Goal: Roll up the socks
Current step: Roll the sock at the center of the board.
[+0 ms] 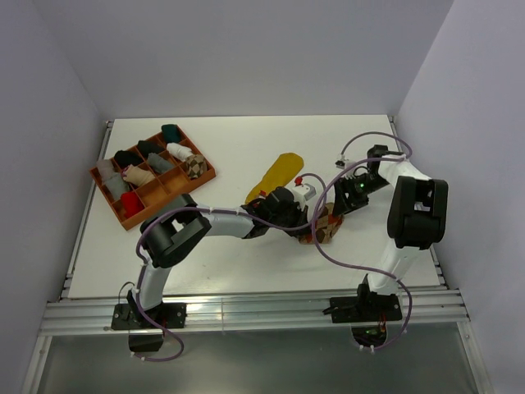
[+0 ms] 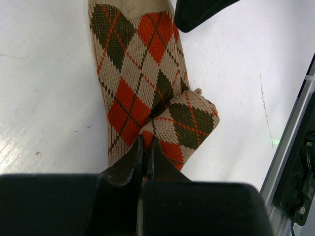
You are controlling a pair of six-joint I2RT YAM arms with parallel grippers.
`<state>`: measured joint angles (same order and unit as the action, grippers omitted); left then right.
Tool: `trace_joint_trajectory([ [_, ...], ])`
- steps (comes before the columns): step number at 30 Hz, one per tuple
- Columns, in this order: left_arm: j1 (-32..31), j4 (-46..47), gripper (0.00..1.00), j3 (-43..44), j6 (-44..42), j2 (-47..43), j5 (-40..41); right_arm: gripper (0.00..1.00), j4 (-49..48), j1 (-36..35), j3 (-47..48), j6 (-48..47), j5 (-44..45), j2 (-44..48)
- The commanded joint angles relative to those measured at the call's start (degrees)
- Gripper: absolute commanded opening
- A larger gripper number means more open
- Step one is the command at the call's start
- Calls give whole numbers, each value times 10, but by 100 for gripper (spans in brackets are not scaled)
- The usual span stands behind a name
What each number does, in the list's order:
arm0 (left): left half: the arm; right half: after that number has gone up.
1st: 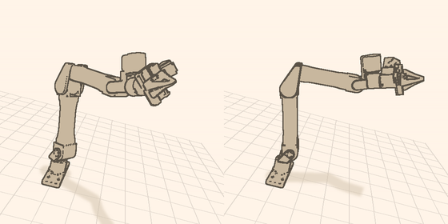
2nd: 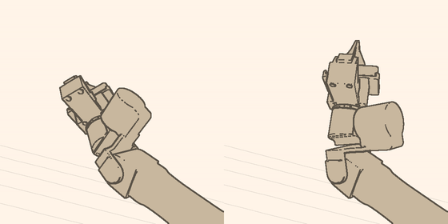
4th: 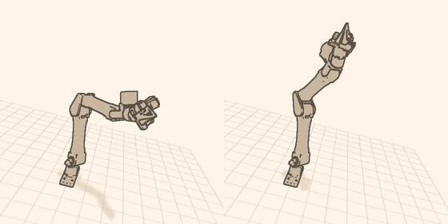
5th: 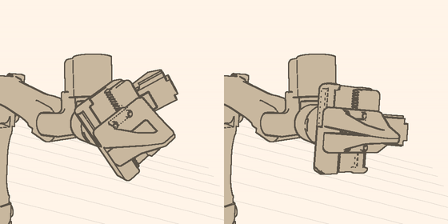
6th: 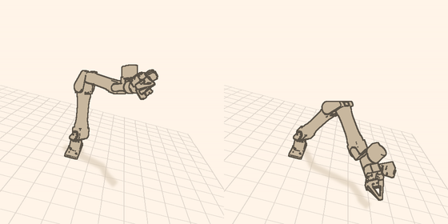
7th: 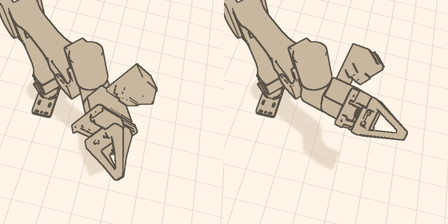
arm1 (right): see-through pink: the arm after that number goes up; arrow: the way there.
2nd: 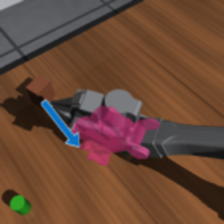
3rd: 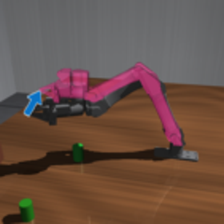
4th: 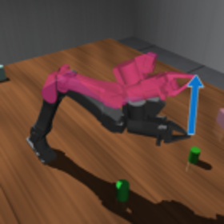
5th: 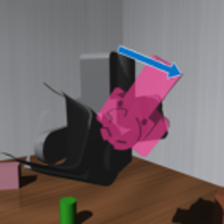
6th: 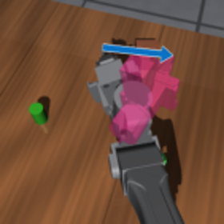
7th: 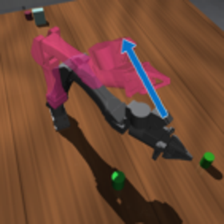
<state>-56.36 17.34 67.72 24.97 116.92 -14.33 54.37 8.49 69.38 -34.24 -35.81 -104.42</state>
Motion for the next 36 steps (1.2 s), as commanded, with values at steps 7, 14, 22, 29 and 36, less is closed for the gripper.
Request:
trace_joint_trajectory([
  [7,-1,-24,0,-18,-4,-9,30,66,-62,3,-22,77,52,8],
  [14,-1,-18,0,-25,-4,-18,33,67,-60,3,-7,94,65,-25],
  [22,-1,-21,0,-24,-4,-23,40,41,-52,-6,30,108,79,-59],
  [29,-2,-68,0,0,-21,-30,59,31,-43,-43,81,109,97,-91],
  [36,-12,-114,0,36,-34,-23,82,24,-26,-81,181,131,122,-147],
])
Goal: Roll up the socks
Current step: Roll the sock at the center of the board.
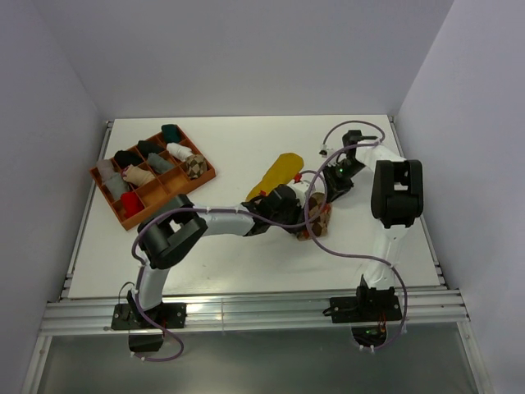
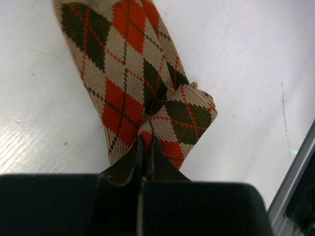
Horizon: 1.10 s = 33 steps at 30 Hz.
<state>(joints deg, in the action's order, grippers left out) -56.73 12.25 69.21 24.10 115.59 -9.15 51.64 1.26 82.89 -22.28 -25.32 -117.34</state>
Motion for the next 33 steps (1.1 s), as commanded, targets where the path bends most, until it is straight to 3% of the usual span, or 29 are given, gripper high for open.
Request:
trace_joint_trajectory([
  [1,-9,-71,0,28,-26,-5,32,24,10,-10,69,15,17,-31],
  [10,-10,-237,0,165,-18,71,37,23,39,-59,161,-8,26,-83],
  [15,-7,-308,0,230,1,122,44,23,38,-71,164,-14,19,-90],
  [25,17,-374,0,273,30,190,0,25,25,-76,157,-15,24,-77],
  [28,17,-376,0,266,35,192,1,31,-12,-76,142,7,53,-59],
  [33,19,-378,0,255,38,194,2,52,-44,-70,132,25,55,-19],
])
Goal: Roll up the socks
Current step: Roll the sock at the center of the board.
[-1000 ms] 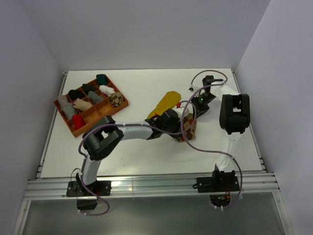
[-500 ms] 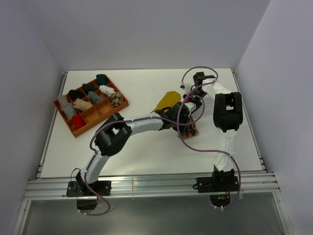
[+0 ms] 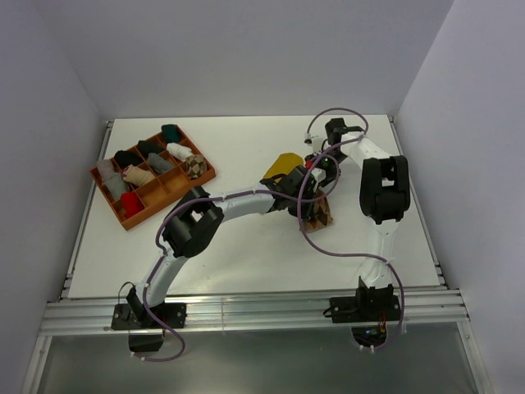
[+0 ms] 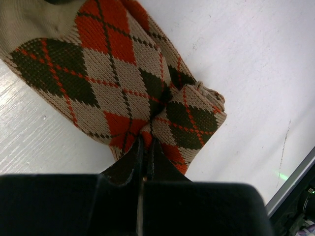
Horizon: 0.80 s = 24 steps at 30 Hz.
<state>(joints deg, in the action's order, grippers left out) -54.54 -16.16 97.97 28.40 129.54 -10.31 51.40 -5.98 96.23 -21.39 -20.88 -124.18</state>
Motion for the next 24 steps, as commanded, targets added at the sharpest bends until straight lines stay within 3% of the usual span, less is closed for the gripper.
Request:
trace_joint_trajectory([
  [1,-3,-96,0,-32,-5,56,13,54,-47,4,-2,20,5,55],
  [11,-1,-84,0,-39,9,57,1,64,-56,55,26,82,-43,75],
  [15,0,-87,0,-38,10,58,-2,63,-60,95,13,79,-77,98],
  [20,2,-88,0,-44,10,52,-7,61,-52,153,-52,12,-177,169],
  [24,4,-88,0,-53,10,43,-12,61,-34,194,-153,-128,-216,235],
])
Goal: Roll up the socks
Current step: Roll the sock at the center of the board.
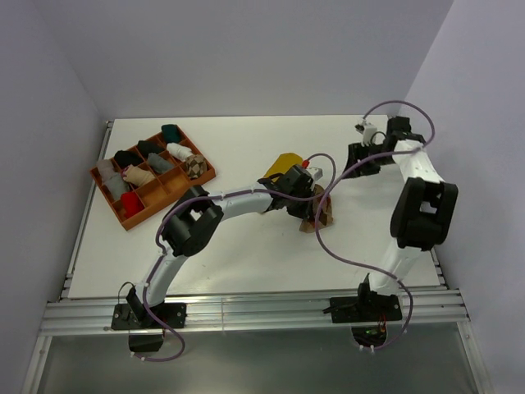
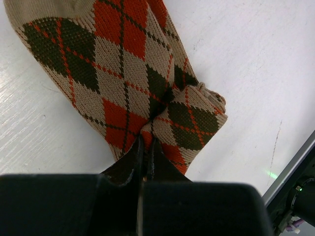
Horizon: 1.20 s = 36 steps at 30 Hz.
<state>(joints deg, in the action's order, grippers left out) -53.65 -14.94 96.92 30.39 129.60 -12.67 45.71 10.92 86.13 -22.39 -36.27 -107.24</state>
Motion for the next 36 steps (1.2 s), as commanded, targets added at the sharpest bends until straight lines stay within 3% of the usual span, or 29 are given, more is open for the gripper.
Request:
trace_joint_trajectory([
  [1,-5,-102,0,-44,-10,42,11,62,19,29,-78,-142,-60,83],
  [8,-4,-114,0,-38,-13,39,4,67,-28,16,-289,-302,-60,249],
  [14,-2,-109,0,-38,-5,44,-12,83,-101,-6,-405,-402,-68,362],
  [29,0,-111,0,-28,6,44,-32,82,-250,-198,-509,-414,80,410],
  [36,0,-117,0,-14,6,50,-37,81,-273,-248,-525,-414,123,412],
])
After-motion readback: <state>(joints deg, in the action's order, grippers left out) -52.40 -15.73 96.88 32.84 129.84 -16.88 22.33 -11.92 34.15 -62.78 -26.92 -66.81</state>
